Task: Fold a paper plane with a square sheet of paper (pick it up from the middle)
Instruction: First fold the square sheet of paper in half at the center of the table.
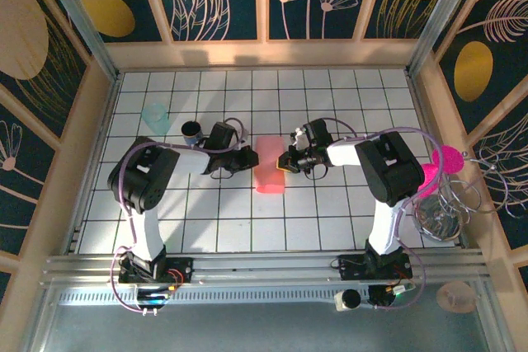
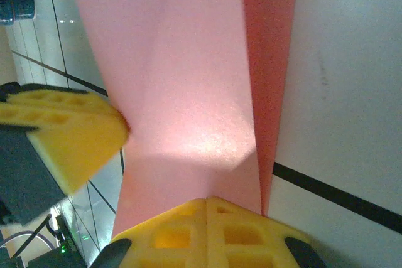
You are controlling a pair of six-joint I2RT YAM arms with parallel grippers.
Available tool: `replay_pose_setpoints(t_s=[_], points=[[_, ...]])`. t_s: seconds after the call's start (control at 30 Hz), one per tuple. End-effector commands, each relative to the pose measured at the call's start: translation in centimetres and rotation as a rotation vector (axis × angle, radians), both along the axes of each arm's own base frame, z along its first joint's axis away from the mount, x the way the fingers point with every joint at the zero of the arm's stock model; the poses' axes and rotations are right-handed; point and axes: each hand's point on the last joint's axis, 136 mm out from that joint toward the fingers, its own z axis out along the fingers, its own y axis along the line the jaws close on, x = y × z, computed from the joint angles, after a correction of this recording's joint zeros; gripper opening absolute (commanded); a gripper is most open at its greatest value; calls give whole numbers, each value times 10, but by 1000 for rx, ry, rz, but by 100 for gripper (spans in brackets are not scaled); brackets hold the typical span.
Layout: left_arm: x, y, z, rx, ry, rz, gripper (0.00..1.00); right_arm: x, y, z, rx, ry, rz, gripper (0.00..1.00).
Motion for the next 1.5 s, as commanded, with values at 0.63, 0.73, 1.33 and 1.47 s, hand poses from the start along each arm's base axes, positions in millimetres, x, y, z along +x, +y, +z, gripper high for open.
replay_pose_setpoints(t_s=[0.63, 0.73, 1.33, 1.47], points=[[11, -45, 37, -82, -88, -8, 11, -82, -98, -129, -533, 271, -50, 0], [9, -42, 19, -44, -57, -7, 11, -83, -99, -129, -538, 271, -49, 0], [36, 47, -19, 159, -34, 198, 10, -83, -102, -129, -544, 271, -59, 0], [42, 32, 22, 84, -113, 174, 10, -84, -101, -128, -536, 270, -60, 0]])
